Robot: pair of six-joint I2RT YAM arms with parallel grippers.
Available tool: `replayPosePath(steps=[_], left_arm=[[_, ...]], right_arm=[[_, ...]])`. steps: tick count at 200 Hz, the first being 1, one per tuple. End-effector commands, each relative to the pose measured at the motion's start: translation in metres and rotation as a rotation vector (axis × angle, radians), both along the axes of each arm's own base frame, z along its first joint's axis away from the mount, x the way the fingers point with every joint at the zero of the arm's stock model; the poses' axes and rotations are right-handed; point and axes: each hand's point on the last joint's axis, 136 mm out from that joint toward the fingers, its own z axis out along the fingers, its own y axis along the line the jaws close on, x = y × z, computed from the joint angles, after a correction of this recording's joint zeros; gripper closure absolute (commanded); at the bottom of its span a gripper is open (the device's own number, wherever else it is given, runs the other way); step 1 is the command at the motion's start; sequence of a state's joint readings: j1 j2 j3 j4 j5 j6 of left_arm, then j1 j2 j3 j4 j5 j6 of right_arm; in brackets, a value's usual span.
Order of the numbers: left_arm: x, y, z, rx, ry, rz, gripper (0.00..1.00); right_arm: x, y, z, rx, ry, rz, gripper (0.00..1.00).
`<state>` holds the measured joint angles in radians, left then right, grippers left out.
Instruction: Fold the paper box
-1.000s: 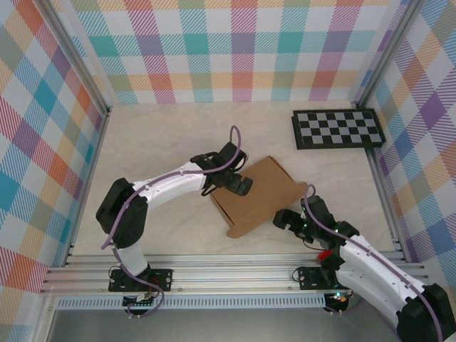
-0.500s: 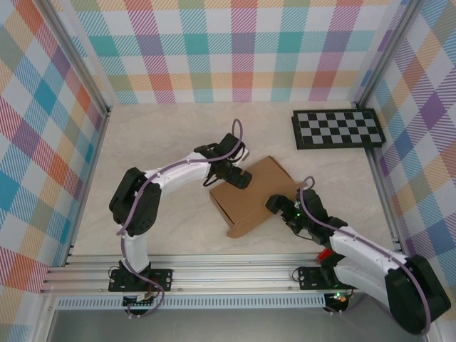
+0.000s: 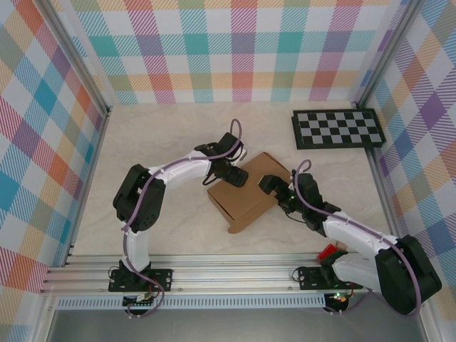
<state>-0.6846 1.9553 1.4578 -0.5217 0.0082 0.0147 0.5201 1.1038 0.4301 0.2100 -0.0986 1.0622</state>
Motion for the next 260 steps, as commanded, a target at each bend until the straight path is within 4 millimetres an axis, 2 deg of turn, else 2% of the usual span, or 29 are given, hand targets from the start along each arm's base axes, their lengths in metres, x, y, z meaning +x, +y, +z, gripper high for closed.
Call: replayPosePath(steps=[1, 20, 47, 72, 113, 140, 167, 198, 225, 244, 260], left_arm=[[-0.014, -0.013, -0.014, -0.044, 0.096, -0.029, 0.17], [-0.012, -0.013, -0.014, -0.082, 0.121, -0.011, 0.17], [-0.004, -0.010, -0.010, -0.148, 0.153, 0.034, 0.18], [0.001, -0.003, -0.010, -0.154, 0.161, 0.063, 0.19], [-0.001, -0.006, -0.017, -0.181, 0.211, 0.088, 0.20], [0.003, -0.012, -0.009, -0.228, 0.222, 0.106, 0.21], [0.006, -0.010, -0.004, -0.238, 0.222, 0.117, 0.21], [0.014, 0.008, -0.009, -0.226, 0.232, 0.164, 0.22], [0.023, 0.036, -0.012, -0.235, 0.236, 0.241, 0.23], [0.030, 0.052, -0.009, -0.243, 0.222, 0.283, 0.24], [0.032, 0.056, -0.005, -0.253, 0.213, 0.286, 0.24]], right_arm=[[0.018, 0.018, 0.072, 0.058, -0.186, 0.061, 0.00], [0.027, 0.027, 0.094, 0.057, -0.224, 0.087, 0.00], [0.045, 0.040, 0.110, 0.044, -0.229, 0.111, 0.00], [0.050, 0.041, 0.105, -0.020, -0.153, 0.107, 0.00], [0.047, 0.021, 0.096, -0.174, -0.079, 0.060, 0.00], [0.059, 0.037, 0.094, -0.232, -0.024, 0.123, 0.00], [0.074, 0.057, 0.102, -0.260, -0.029, 0.130, 0.00], [0.088, 0.076, 0.112, -0.333, -0.029, 0.149, 0.00], [0.094, 0.088, 0.113, -0.407, -0.017, 0.173, 0.00], [0.095, 0.085, 0.111, -0.431, 0.001, 0.154, 0.00], [0.092, 0.078, 0.112, -0.458, 0.007, 0.140, 0.00]])
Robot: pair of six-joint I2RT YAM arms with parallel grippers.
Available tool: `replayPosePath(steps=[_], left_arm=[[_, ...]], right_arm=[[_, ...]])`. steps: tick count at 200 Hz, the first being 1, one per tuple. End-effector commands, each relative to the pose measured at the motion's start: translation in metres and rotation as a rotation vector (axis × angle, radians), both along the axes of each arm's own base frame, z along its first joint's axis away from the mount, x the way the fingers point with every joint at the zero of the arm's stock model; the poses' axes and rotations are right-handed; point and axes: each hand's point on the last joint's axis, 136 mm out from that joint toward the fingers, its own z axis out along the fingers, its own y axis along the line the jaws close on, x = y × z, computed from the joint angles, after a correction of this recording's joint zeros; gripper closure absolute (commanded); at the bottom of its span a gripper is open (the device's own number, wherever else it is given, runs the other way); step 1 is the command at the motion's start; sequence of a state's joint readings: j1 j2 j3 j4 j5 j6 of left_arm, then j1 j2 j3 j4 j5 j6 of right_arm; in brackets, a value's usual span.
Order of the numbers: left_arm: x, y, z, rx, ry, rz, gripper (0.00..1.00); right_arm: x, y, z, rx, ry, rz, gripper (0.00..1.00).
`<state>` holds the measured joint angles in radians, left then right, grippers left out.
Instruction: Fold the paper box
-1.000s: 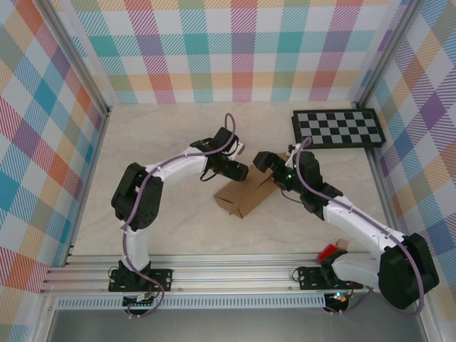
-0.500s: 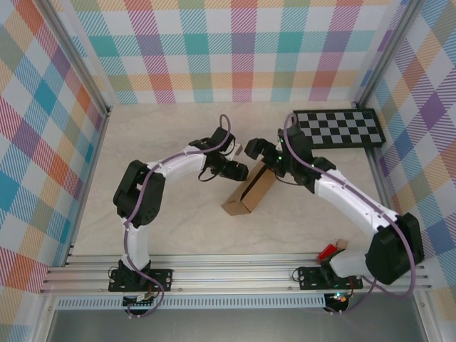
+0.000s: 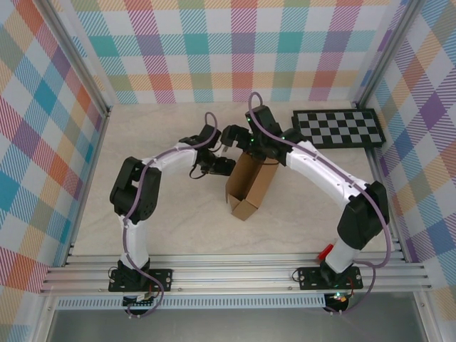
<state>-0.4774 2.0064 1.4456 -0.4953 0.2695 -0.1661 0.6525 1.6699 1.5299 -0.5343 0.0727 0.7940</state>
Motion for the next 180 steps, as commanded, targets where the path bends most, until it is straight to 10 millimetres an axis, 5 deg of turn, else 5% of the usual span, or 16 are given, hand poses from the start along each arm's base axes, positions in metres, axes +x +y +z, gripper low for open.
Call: replayPosePath(steps=[1, 37, 67, 94, 149, 180], left_arm=[[0.001, 0.012, 0.015, -0.020, -0.011, 0.036, 0.24], [0.004, 0.010, 0.026, -0.034, -0.030, 0.032, 0.24], [0.004, 0.008, 0.031, -0.044, -0.031, 0.030, 0.25], [0.004, 0.006, 0.036, -0.052, -0.031, 0.026, 0.25], [0.002, -0.020, 0.064, -0.085, -0.060, -0.002, 0.31], [-0.009, -0.042, 0.072, -0.076, -0.077, -0.038, 0.31]], right_arm=[[-0.007, -0.019, -0.004, -0.100, 0.021, -0.024, 0.00], [-0.023, -0.051, 0.022, -0.227, -0.048, -0.009, 0.00], [-0.055, -0.132, 0.055, -0.379, -0.139, -0.092, 0.00], [-0.080, -0.181, 0.044, -0.211, -0.117, -0.145, 0.00], [-0.086, -0.147, -0.021, 0.146, 0.013, -0.097, 0.14], [-0.074, -0.116, -0.031, 0.352, 0.004, -0.037, 0.14]])
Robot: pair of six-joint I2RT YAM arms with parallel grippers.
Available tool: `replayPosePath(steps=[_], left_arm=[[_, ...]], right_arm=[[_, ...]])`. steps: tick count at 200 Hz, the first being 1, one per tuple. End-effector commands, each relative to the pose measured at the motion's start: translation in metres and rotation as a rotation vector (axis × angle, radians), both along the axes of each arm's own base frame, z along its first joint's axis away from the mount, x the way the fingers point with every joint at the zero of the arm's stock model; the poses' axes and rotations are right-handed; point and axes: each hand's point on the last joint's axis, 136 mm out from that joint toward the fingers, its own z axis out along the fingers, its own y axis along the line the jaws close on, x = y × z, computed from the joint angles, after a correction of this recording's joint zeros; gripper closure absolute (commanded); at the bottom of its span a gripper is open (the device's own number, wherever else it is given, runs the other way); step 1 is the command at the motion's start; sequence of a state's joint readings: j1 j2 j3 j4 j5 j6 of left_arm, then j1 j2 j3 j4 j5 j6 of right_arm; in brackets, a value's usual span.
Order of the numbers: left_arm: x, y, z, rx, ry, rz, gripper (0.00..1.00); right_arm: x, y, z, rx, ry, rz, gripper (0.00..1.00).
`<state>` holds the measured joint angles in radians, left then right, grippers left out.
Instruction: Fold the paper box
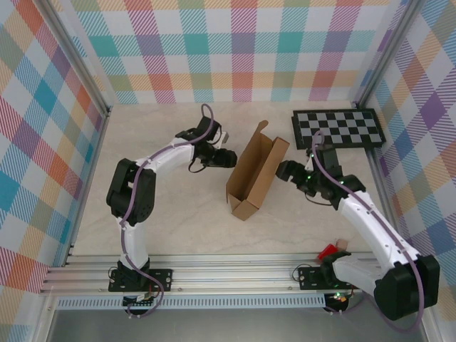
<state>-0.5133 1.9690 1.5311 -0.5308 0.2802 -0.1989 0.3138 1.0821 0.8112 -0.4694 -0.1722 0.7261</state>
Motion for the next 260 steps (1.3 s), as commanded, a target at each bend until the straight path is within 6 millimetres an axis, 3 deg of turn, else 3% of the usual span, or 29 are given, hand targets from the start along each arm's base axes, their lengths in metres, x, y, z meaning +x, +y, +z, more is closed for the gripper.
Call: replayPosePath(steps=[1, 56, 127, 165, 202, 260], left_arm=[[-0.014, -0.018, 0.029, -0.016, -0.020, -0.026, 0.32], [-0.024, -0.034, 0.030, -0.014, -0.018, -0.045, 0.35], [-0.030, -0.060, 0.040, -0.036, -0.026, -0.082, 0.37], [-0.030, -0.061, 0.038, -0.005, -0.030, -0.112, 0.37], [-0.004, -0.042, 0.036, 0.026, -0.015, -0.093, 0.34], [0.040, -0.018, 0.038, 0.049, 0.024, -0.065, 0.34]], right_arm=[[0.020, 0.037, 0.039, 0.267, -0.124, 0.061, 0.14], [0.028, 0.057, 0.046, 0.356, -0.160, 0.085, 0.20], [0.029, 0.114, 0.050, 0.381, -0.210, 0.146, 0.26], [0.028, 0.123, 0.047, 0.358, -0.247, 0.129, 0.27], [0.025, 0.128, 0.066, 0.248, -0.311, 0.149, 0.24], [0.039, 0.135, 0.065, 0.160, -0.298, 0.173, 0.21]])
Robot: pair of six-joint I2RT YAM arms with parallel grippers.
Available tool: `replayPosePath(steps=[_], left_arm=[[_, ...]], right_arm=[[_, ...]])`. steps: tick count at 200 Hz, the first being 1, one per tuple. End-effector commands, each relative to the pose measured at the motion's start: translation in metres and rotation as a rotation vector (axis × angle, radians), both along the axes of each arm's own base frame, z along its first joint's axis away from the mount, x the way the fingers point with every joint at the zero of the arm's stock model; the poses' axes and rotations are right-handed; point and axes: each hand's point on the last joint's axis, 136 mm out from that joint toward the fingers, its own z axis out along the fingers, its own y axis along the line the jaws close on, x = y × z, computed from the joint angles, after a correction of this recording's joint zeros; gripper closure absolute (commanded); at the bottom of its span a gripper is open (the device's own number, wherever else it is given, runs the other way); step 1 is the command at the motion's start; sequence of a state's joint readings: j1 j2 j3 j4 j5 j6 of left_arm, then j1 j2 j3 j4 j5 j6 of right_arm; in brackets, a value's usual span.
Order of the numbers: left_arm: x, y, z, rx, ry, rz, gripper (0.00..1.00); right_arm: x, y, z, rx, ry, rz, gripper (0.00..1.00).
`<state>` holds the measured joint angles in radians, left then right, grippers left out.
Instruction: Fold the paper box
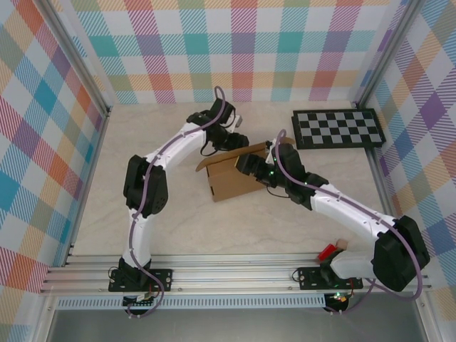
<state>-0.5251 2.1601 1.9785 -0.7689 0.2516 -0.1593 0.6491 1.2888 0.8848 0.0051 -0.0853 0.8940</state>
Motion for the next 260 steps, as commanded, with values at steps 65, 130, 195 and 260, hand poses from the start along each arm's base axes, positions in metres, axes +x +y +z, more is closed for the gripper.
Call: replayPosePath(steps=[65, 130, 195, 260], left_arm=[[0.001, 0.009, 0.007, 0.013, 0.040, -0.043, 0.35], [-0.014, -0.008, 0.024, -0.031, 0.034, -0.084, 0.37], [-0.054, -0.044, 0.020, -0.078, 0.057, -0.149, 0.39], [-0.048, -0.031, 0.008, 0.055, 0.048, -0.210, 0.39]], right_arm=[[0.007, -0.009, 0.000, -0.140, -0.063, 0.004, 0.21], [-0.003, -0.016, -0.012, -0.228, -0.062, 0.051, 0.23], [0.004, 0.014, -0.022, -0.233, -0.083, 0.087, 0.30], [-0.015, 0.031, -0.027, -0.388, -0.200, 0.181, 0.31]])
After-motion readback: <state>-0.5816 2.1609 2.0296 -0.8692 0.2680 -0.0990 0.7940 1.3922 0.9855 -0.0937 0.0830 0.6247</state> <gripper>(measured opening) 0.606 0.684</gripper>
